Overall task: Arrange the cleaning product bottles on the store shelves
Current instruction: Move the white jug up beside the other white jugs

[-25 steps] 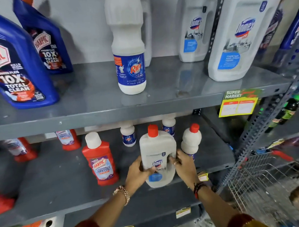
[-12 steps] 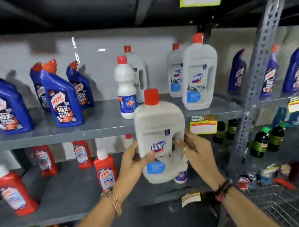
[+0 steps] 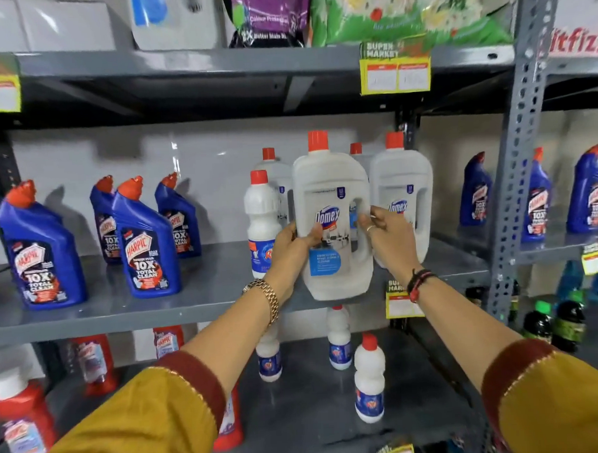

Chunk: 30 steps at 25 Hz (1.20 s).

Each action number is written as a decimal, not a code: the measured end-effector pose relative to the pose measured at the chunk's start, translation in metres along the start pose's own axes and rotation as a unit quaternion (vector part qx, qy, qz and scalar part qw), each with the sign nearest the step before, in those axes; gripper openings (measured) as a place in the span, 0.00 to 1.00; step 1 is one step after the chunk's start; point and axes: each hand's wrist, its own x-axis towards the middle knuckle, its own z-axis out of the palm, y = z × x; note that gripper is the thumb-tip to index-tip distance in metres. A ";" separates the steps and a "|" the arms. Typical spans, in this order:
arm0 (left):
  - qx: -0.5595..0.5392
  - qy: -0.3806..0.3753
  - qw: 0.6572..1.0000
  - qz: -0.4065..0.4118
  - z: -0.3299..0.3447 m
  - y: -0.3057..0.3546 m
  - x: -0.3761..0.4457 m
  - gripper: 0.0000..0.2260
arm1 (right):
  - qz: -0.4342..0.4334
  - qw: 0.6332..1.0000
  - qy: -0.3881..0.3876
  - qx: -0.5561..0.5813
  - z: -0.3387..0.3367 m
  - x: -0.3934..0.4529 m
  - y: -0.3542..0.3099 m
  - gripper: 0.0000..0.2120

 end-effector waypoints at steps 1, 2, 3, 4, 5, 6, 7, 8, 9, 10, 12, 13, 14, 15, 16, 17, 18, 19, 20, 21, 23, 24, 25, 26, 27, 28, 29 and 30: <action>0.002 0.004 1.000 0.000 0.001 -0.001 0.009 0.10 | 0.016 1.000 0.015 0.008 0.002 0.008 0.004 0.11; -0.003 0.008 1.000 -0.003 0.001 -0.003 0.015 0.09 | 0.037 0.998 0.035 0.044 0.002 0.014 0.005 0.11; -0.013 0.009 1.000 -0.006 0.002 -0.005 0.023 0.10 | 0.057 0.992 0.059 0.092 0.000 0.021 0.007 0.13; -0.019 0.010 1.000 -0.005 0.002 -0.007 0.029 0.10 | 0.067 0.987 0.078 0.128 -0.003 0.027 0.008 0.16; -0.021 0.014 1.000 -0.002 0.002 -0.011 0.035 0.09 | 0.059 0.984 0.083 0.147 -0.004 0.032 0.008 0.18; -0.020 0.022 1.000 0.003 0.002 -0.013 0.040 0.09 | 0.044 0.985 0.074 0.149 -0.004 0.036 0.005 0.18; -0.021 0.033 0.999 0.006 0.002 -0.016 0.045 0.10 | 0.030 0.988 0.056 0.139 -0.002 0.039 0.003 0.18; -0.023 0.042 0.999 0.009 0.003 -0.018 0.049 0.11 | 0.017 0.991 0.040 0.123 0.001 0.041 0.001 0.16; -0.024 0.047 0.999 0.010 0.003 -0.019 0.052 0.12 | 0.004 0.994 0.032 0.105 0.006 0.043 0.002 0.13; -0.026 0.048 0.998 0.010 0.004 -0.020 0.054 0.13 | -0.009 0.996 0.032 0.089 0.009 0.045 0.005 0.11; -0.029 0.046 0.998 0.007 0.005 -0.020 0.057 0.13 | -0.015 0.996 0.047 0.071 0.016 0.049 0.013 0.10; -0.028 0.043 0.999 0.007 0.005 -0.020 0.059 0.12 | -0.008 0.996 0.060 0.071 0.018 0.051 0.018 0.10; -0.026 0.040 0.999 0.008 0.006 -0.020 0.060 0.11 | 0.001 0.995 0.070 0.073 0.020 0.053 0.022 0.10; -0.018 0.038 0.999 0.008 0.006 -0.021 0.062 0.11 | 0.007 0.994 0.077 0.077 0.022 0.053 0.026 0.10; -0.009 0.037 0.999 0.014 0.006 -0.023 0.063 0.11 | 0.014 0.993 0.080 0.083 0.025 0.053 0.030 0.09; 0.010 0.038 0.999 0.029 0.005 -0.026 0.062 0.12 | 0.019 0.992 0.081 0.094 0.027 0.052 0.033 0.09; 0.034 0.039 0.997 0.050 0.003 -0.029 0.059 0.15 | 0.025 0.990 0.087 0.104 0.030 0.048 0.034 0.09; 0.056 0.038 0.995 0.075 0.000 -0.033 0.054 0.18 | 0.025 0.988 0.099 0.115 0.031 0.044 0.033 0.09; 0.064 0.041 0.992 0.101 -0.004 -0.036 0.046 0.21 | 0.018 0.986 0.117 0.121 0.030 0.037 0.029 0.09; 0.060 0.050 0.989 0.127 -0.011 -0.040 0.035 0.22 | 0.000 0.984 0.135 0.118 0.031 0.029 0.026 0.09; 0.062 0.099 0.973 0.199 -0.033 -0.045 0.016 0.18 | -0.077 0.981 0.155 0.090 0.032 0.013 0.013 0.09; 0.075 0.133 0.961 0.232 -0.047 -0.045 0.010 0.15 | -0.121 0.979 0.144 0.080 0.036 0.005 0.006 0.08; 0.086 0.163 0.951 0.247 -0.062 -0.046 0.007 0.14 | -0.155 0.978 0.115 0.078 0.041 -0.002 0.001 0.07; 0.104 0.186 0.947 0.241 -0.076 -0.047 0.008 0.14 | -0.172 0.979 0.072 0.080 0.050 -0.007 -0.004 0.08; 0.132 0.197 0.947 0.216 -0.089 -0.048 0.013 0.14 | -0.176 0.980 0.023 0.084 0.060 -0.011 -0.009 0.08; 0.174 0.196 0.949 0.175 -0.101 -0.049 0.018 0.15 | -0.167 0.982 -0.026 0.088 0.072 -0.014 -0.014 0.10; 0.228 0.184 0.947 0.131 -0.114 -0.051 0.022 0.15 | -0.148 0.982 -0.073 0.096 0.085 -0.017 -0.019 0.13; 0.290 0.164 0.938 0.099 -0.124 -0.054 0.025 0.16 | -0.127 0.981 -0.110 0.102 0.098 -0.019 -0.022 0.16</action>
